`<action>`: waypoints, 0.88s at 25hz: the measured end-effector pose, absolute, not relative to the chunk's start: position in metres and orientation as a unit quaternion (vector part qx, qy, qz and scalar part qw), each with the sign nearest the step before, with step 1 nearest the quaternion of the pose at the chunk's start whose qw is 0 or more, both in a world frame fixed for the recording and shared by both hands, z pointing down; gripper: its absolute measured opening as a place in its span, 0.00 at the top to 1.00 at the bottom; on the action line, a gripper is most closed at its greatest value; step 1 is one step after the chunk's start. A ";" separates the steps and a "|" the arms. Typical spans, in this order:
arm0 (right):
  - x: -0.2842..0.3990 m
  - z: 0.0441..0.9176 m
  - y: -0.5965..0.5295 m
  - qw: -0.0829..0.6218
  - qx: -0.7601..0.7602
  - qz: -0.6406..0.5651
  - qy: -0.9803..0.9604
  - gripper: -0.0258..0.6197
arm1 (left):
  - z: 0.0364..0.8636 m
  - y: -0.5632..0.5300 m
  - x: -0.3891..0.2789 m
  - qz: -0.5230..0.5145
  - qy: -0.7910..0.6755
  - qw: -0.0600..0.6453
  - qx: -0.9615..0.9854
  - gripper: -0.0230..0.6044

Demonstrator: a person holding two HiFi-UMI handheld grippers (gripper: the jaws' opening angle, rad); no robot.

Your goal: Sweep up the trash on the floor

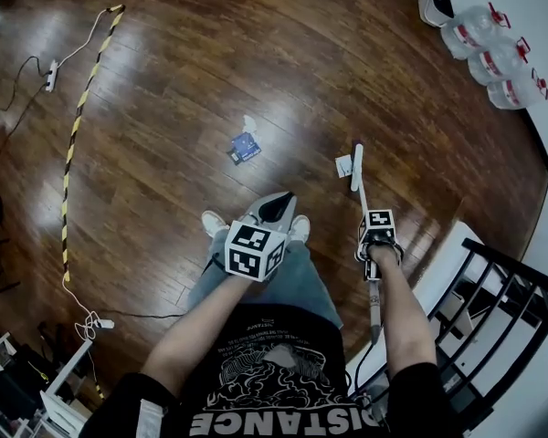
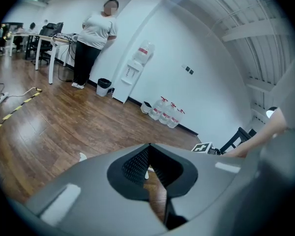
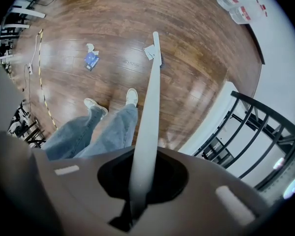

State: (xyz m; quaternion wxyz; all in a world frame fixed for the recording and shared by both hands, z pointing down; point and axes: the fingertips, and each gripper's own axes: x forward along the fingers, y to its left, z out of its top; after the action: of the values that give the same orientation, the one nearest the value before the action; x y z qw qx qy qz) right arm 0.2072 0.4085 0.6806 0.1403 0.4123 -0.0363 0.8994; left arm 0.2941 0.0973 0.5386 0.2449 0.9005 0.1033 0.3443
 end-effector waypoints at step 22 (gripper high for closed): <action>0.110 0.676 0.155 0.018 0.417 0.907 -0.063 0.95 | 0.528 -0.089 0.210 0.319 0.053 0.271 0.907 0.96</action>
State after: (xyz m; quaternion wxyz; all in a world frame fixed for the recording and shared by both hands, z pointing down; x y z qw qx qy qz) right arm 0.1096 0.1554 0.6761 0.0183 0.4170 -0.0630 0.9066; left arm 0.2105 -0.0886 0.5285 0.2712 0.9066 0.0533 0.3188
